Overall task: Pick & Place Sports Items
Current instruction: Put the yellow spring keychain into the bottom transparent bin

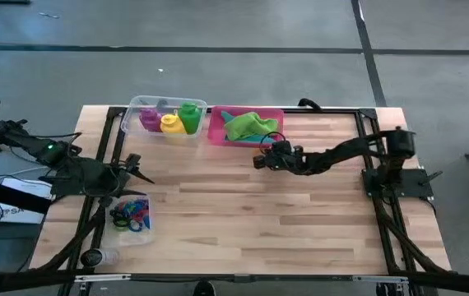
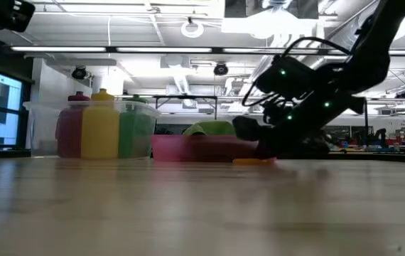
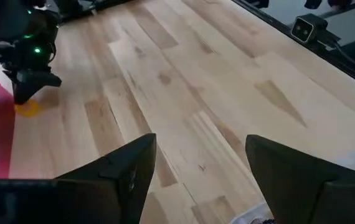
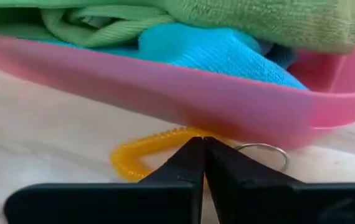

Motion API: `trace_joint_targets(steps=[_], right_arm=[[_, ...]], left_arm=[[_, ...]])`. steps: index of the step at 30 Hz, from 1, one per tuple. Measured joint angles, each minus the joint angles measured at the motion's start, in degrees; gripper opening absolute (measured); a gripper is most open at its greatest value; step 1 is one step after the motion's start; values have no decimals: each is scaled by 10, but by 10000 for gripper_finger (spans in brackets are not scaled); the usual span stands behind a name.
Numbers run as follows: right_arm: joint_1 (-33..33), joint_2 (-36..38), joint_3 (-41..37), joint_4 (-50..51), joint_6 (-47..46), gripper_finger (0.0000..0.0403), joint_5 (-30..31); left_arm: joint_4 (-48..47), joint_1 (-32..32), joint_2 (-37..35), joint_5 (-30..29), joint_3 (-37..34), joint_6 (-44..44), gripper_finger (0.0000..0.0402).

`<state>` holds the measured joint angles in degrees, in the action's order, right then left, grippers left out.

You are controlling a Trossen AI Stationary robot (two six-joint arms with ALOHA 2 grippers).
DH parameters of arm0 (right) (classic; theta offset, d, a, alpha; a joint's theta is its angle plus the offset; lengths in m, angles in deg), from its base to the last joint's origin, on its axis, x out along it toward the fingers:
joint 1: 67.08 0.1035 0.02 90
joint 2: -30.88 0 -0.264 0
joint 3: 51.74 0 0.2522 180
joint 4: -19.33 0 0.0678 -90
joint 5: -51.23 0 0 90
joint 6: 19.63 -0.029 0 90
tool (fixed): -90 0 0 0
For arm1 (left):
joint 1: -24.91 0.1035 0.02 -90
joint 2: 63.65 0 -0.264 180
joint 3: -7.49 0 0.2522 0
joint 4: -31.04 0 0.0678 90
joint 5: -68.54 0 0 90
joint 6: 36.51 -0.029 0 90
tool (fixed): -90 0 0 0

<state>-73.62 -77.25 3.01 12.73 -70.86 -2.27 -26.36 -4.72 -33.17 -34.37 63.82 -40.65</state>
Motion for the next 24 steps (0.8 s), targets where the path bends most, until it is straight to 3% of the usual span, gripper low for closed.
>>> trace_joint_targets(steps=[11, 24], right_arm=[[9, -9, 1, -1, 20, 0, -59], [75, -7, 2, 46, 35, 0, -127]], left_arm=[[0, 0, 0, 0, 0, 22, 199], [0, 0, 0, 0, 0, 49, 199]])
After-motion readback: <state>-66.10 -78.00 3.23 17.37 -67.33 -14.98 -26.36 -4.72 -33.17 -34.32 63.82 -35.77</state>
